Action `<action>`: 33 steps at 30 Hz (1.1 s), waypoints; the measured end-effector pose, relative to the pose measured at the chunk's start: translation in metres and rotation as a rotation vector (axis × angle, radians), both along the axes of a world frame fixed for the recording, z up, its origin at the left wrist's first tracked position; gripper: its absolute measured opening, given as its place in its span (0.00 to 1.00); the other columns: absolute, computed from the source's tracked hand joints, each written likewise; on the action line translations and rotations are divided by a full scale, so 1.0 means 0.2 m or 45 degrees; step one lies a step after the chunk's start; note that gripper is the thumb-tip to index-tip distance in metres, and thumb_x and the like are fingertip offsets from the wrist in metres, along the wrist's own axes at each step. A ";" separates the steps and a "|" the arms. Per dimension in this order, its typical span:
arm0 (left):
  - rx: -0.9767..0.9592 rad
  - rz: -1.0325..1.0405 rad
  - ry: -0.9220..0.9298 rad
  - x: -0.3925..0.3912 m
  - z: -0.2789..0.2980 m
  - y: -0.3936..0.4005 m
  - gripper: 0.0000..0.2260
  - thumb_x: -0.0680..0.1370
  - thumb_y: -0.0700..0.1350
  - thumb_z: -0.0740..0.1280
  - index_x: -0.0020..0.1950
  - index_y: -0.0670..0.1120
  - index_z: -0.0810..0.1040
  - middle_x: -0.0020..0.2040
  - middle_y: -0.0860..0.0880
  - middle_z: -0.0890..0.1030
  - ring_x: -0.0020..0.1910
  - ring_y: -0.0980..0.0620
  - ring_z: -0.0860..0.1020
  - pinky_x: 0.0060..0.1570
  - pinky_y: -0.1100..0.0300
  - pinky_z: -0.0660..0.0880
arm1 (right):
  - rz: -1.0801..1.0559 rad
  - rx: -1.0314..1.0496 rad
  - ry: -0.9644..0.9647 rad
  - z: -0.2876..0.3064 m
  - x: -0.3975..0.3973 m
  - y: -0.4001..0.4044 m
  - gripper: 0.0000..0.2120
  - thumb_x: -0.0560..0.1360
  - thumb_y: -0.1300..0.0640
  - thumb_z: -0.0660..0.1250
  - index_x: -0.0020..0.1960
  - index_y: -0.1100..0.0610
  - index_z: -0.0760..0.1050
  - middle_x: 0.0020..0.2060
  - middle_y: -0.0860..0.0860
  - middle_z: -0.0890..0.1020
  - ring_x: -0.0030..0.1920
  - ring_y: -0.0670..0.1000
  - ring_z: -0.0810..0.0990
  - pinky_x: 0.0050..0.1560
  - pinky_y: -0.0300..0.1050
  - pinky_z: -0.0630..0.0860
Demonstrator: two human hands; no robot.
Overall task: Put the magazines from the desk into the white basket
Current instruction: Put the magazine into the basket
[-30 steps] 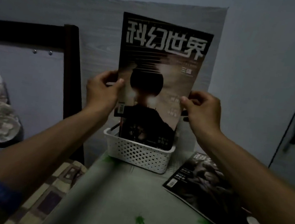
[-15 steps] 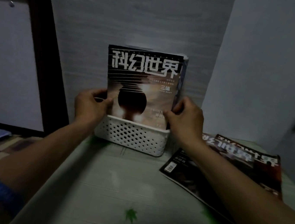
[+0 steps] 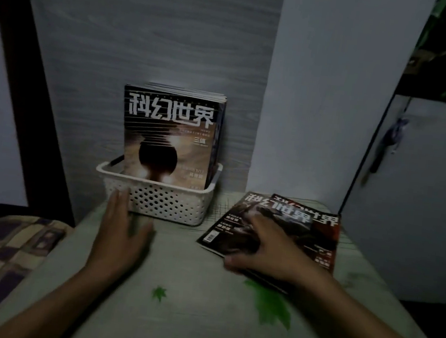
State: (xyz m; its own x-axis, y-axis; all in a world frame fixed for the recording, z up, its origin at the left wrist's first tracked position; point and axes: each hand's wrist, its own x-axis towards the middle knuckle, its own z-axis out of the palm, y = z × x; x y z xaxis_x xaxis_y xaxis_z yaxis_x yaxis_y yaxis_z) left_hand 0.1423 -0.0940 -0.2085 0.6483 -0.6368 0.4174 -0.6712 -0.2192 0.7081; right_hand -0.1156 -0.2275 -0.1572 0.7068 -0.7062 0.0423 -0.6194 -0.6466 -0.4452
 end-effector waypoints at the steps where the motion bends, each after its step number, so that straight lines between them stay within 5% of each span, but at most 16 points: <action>1: 0.005 -0.039 -0.009 -0.06 -0.02 0.03 0.35 0.77 0.50 0.69 0.79 0.52 0.54 0.81 0.47 0.55 0.78 0.47 0.56 0.75 0.45 0.58 | -0.021 -0.131 0.224 -0.04 -0.06 0.01 0.49 0.65 0.27 0.65 0.77 0.49 0.56 0.77 0.52 0.60 0.76 0.56 0.60 0.73 0.58 0.60; 3: 0.054 -0.191 0.062 -0.13 -0.03 0.06 0.30 0.77 0.50 0.70 0.76 0.51 0.62 0.78 0.48 0.63 0.75 0.47 0.64 0.72 0.45 0.64 | -0.070 -0.440 0.382 -0.10 -0.11 0.07 0.43 0.71 0.28 0.58 0.76 0.54 0.60 0.76 0.56 0.64 0.71 0.59 0.68 0.67 0.57 0.68; 5: 0.224 -0.316 0.145 -0.19 -0.02 0.08 0.24 0.75 0.52 0.72 0.70 0.52 0.72 0.71 0.51 0.73 0.68 0.51 0.72 0.68 0.49 0.69 | 0.007 -0.845 0.412 -0.12 -0.10 0.15 0.28 0.73 0.37 0.65 0.59 0.60 0.78 0.57 0.62 0.82 0.47 0.60 0.83 0.41 0.50 0.79; 7: 0.231 -0.375 0.387 -0.23 -0.01 0.12 0.16 0.73 0.51 0.74 0.61 0.54 0.79 0.63 0.51 0.80 0.61 0.52 0.78 0.66 0.51 0.72 | 0.036 -1.148 0.389 -0.13 -0.11 0.21 0.16 0.68 0.46 0.75 0.40 0.59 0.81 0.35 0.58 0.85 0.25 0.54 0.80 0.23 0.42 0.72; 9: 0.162 -0.462 0.672 -0.25 0.01 0.16 0.08 0.74 0.44 0.74 0.52 0.53 0.83 0.58 0.49 0.84 0.57 0.50 0.82 0.64 0.48 0.74 | 0.011 -1.181 0.336 -0.11 -0.15 0.25 0.13 0.65 0.49 0.78 0.35 0.57 0.80 0.29 0.56 0.83 0.20 0.52 0.77 0.20 0.39 0.68; 12: 0.107 -0.562 0.860 -0.25 0.03 0.23 0.08 0.76 0.40 0.71 0.47 0.52 0.87 0.53 0.48 0.86 0.54 0.50 0.84 0.57 0.57 0.78 | -0.083 -1.046 0.243 -0.08 -0.23 0.35 0.10 0.70 0.49 0.75 0.41 0.55 0.80 0.31 0.54 0.84 0.24 0.54 0.80 0.23 0.42 0.71; 15: 0.222 -0.561 0.815 -0.30 0.10 0.31 0.10 0.71 0.58 0.70 0.47 0.58 0.87 0.50 0.53 0.87 0.49 0.59 0.84 0.52 0.65 0.76 | -0.061 -0.820 0.047 -0.10 -0.33 0.53 0.16 0.80 0.45 0.58 0.61 0.51 0.76 0.41 0.53 0.85 0.37 0.56 0.83 0.32 0.46 0.73; 19: 0.376 -0.564 1.053 -0.42 0.16 0.38 0.26 0.59 0.75 0.69 0.41 0.56 0.88 0.47 0.53 0.87 0.51 0.50 0.84 0.59 0.54 0.74 | 0.048 -0.762 -0.184 -0.12 -0.41 0.84 0.13 0.69 0.44 0.67 0.50 0.46 0.84 0.32 0.45 0.84 0.28 0.47 0.81 0.21 0.37 0.70; 22: 0.397 -0.672 1.180 -0.52 0.17 0.45 0.25 0.66 0.62 0.75 0.51 0.44 0.86 0.52 0.41 0.86 0.53 0.41 0.84 0.55 0.54 0.78 | 0.168 -0.640 -0.271 -0.14 -0.42 1.00 0.13 0.65 0.42 0.69 0.47 0.43 0.84 0.40 0.40 0.86 0.32 0.42 0.83 0.22 0.34 0.74; 24: 0.349 -0.671 1.115 -0.57 0.18 0.52 0.13 0.69 0.49 0.74 0.49 0.43 0.87 0.49 0.39 0.86 0.48 0.41 0.85 0.46 0.56 0.80 | 0.204 -0.424 -0.282 -0.12 -0.45 1.03 0.13 0.72 0.36 0.63 0.51 0.37 0.82 0.49 0.34 0.84 0.43 0.36 0.82 0.38 0.35 0.79; 26: 0.228 -0.639 1.057 -0.61 0.17 0.58 0.07 0.73 0.39 0.70 0.49 0.43 0.86 0.49 0.38 0.86 0.49 0.38 0.85 0.49 0.48 0.80 | 0.141 -0.082 -0.491 -0.12 -0.49 0.99 0.12 0.74 0.34 0.60 0.56 0.28 0.73 0.52 0.26 0.79 0.52 0.30 0.77 0.48 0.31 0.73; 30: -0.081 -0.665 0.960 -0.66 0.28 0.66 0.06 0.78 0.42 0.68 0.49 0.49 0.84 0.49 0.43 0.86 0.49 0.42 0.85 0.47 0.48 0.80 | -0.208 0.419 -1.020 -0.05 -0.51 0.82 0.28 0.73 0.51 0.73 0.69 0.38 0.65 0.63 0.36 0.75 0.60 0.40 0.76 0.55 0.42 0.76; 33: -0.303 -0.744 0.790 -0.68 0.46 0.68 0.06 0.73 0.44 0.70 0.47 0.51 0.85 0.48 0.47 0.87 0.47 0.48 0.85 0.42 0.58 0.81 | -0.125 0.743 -1.316 0.10 -0.44 0.74 0.16 0.77 0.64 0.67 0.60 0.48 0.76 0.52 0.45 0.86 0.53 0.45 0.84 0.43 0.35 0.80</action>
